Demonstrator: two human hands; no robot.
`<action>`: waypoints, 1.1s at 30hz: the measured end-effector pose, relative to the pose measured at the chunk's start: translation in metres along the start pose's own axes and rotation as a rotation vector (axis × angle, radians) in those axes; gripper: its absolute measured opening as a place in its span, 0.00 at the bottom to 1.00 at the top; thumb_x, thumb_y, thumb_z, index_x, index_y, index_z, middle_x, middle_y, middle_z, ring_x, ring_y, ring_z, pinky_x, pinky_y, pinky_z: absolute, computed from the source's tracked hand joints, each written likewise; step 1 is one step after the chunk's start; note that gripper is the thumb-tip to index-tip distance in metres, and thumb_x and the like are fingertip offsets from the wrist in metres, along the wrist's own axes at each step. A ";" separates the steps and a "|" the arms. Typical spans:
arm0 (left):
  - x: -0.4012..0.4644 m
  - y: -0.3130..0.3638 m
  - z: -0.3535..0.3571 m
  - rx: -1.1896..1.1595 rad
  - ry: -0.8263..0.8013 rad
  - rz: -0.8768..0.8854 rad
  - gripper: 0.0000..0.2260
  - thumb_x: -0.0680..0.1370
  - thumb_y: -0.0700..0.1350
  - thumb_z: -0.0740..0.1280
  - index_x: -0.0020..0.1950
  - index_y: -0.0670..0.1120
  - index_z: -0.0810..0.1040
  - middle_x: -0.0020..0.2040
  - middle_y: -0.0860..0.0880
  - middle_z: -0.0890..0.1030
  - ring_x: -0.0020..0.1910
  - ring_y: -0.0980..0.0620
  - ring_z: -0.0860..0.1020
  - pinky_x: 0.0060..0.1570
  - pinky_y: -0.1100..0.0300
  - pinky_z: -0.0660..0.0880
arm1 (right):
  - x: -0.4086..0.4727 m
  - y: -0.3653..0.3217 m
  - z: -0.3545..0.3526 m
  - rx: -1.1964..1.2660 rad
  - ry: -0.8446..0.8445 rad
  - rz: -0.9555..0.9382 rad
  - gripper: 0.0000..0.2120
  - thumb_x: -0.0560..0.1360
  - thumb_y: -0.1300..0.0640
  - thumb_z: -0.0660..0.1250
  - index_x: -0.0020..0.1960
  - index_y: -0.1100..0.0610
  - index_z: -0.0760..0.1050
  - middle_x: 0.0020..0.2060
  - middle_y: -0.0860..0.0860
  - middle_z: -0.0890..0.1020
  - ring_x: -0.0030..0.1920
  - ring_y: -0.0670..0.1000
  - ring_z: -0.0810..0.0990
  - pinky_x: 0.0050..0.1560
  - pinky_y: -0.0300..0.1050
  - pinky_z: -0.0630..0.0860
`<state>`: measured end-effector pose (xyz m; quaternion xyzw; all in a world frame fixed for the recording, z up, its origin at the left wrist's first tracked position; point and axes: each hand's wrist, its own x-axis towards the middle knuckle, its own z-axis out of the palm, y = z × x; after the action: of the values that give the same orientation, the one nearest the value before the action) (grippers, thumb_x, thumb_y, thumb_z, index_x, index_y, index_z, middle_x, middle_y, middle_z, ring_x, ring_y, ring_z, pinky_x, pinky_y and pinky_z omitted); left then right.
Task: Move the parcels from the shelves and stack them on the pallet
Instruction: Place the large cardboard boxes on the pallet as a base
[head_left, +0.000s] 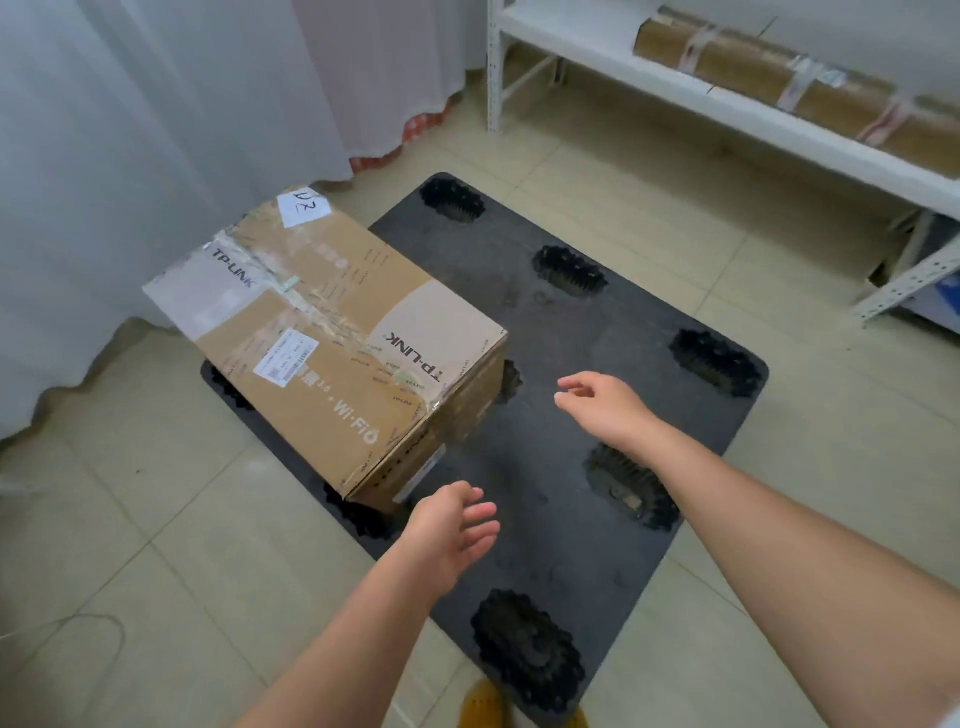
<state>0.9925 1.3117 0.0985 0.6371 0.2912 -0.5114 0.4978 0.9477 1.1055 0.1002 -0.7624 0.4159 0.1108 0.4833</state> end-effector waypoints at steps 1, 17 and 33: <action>0.000 -0.002 0.003 0.021 0.010 0.006 0.11 0.82 0.42 0.61 0.61 0.40 0.76 0.53 0.41 0.81 0.50 0.44 0.81 0.43 0.55 0.78 | -0.006 0.006 -0.006 0.009 0.006 0.015 0.17 0.79 0.53 0.63 0.67 0.53 0.74 0.62 0.51 0.77 0.61 0.51 0.76 0.56 0.41 0.70; -0.071 -0.016 0.160 0.236 -0.009 0.155 0.08 0.82 0.41 0.60 0.57 0.41 0.76 0.50 0.43 0.81 0.46 0.47 0.80 0.48 0.54 0.76 | -0.123 0.145 -0.161 0.482 0.134 0.254 0.12 0.82 0.56 0.58 0.60 0.54 0.76 0.52 0.52 0.83 0.51 0.52 0.83 0.58 0.48 0.76; -0.213 -0.213 0.627 0.597 -0.403 0.218 0.07 0.82 0.42 0.59 0.51 0.42 0.76 0.43 0.45 0.80 0.38 0.47 0.79 0.37 0.57 0.77 | -0.297 0.461 -0.537 0.717 0.611 0.389 0.09 0.81 0.57 0.60 0.57 0.56 0.76 0.44 0.53 0.81 0.38 0.50 0.79 0.38 0.40 0.71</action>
<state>0.5131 0.8275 0.2392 0.6678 -0.0440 -0.6330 0.3892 0.2939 0.7310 0.2462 -0.4547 0.6843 -0.1791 0.5413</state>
